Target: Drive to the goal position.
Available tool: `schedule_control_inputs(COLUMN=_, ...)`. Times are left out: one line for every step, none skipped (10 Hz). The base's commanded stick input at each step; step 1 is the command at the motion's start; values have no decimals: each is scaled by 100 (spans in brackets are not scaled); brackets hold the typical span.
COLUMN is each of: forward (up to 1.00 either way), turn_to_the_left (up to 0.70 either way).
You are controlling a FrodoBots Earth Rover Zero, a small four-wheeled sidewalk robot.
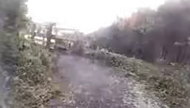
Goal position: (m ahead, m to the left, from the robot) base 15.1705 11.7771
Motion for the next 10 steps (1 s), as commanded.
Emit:
schedule_control_inputs(forward=85, turn_to_the_left=13)
schedule_control_inputs(forward=85, turn_to_the_left=13)
schedule_control_inputs(forward=85, turn_to_the_left=14)
schedule_control_inputs(forward=85, turn_to_the_left=14)
schedule_control_inputs(forward=85, turn_to_the_left=14)
schedule_control_inputs(forward=85, turn_to_the_left=14)
schedule_control_inputs(forward=85, turn_to_the_left=14)
schedule_control_inputs(forward=85, turn_to_the_left=14)
schedule_control_inputs(forward=85, turn_to_the_left=14)
schedule_control_inputs(forward=85, turn_to_the_left=14)
